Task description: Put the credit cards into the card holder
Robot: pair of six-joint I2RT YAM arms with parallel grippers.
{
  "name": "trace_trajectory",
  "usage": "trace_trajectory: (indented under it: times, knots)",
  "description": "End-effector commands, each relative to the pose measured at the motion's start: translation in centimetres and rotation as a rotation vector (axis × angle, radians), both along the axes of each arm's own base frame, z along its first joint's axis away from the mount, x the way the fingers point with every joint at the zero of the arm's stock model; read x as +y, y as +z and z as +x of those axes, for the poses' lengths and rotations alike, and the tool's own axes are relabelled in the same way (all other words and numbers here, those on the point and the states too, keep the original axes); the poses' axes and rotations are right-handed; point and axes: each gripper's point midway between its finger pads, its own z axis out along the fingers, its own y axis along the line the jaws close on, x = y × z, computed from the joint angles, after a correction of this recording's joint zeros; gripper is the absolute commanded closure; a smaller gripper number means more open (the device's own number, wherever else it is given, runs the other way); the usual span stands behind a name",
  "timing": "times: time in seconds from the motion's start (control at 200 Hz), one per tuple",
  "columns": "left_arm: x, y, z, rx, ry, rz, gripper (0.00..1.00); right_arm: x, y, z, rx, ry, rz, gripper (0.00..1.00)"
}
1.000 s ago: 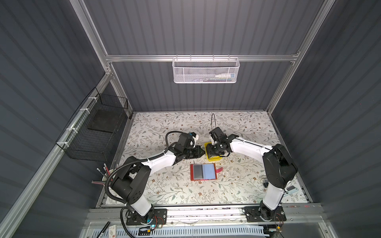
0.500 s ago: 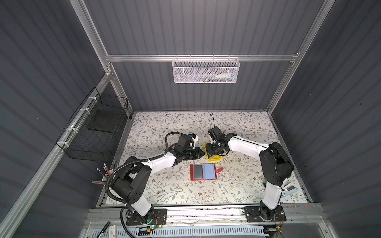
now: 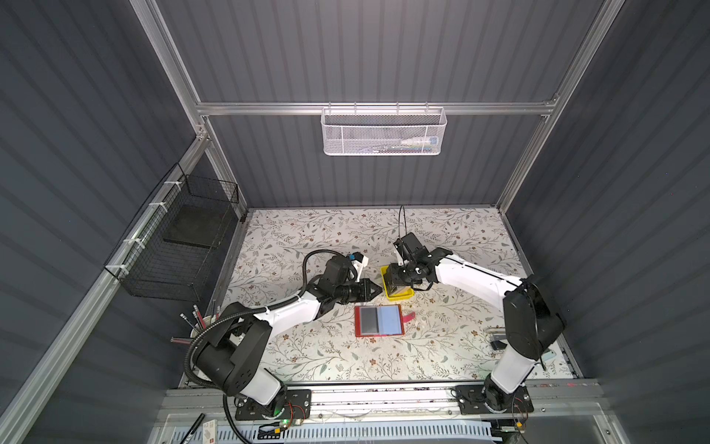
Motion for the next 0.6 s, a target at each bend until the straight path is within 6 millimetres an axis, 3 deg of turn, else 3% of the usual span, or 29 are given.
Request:
trace_trajectory:
  times: [0.0, 0.35, 0.58, 0.595]
  knots:
    - [0.1, 1.4, -0.9, -0.021, -0.032, -0.059, 0.78, -0.6, 1.1, -0.8, -0.028, -0.009, 0.022, 0.96]
    - [0.6, 3.5, -4.1, 0.0, -0.089, -0.195, 0.7, -1.5, 4.6, -5.0, -0.104, 0.033, 0.199, 0.97]
    - [1.2, 3.6, -5.8, 0.027, -0.086, -0.303, 0.68, -2.8, 6.6, -8.4, -0.155, 0.038, 0.324, 0.98]
    - [1.2, 3.6, -5.8, 0.028, -0.084, -0.31, 0.67, -2.9, 7.4, -8.7, -0.175, 0.042, 0.347, 0.98]
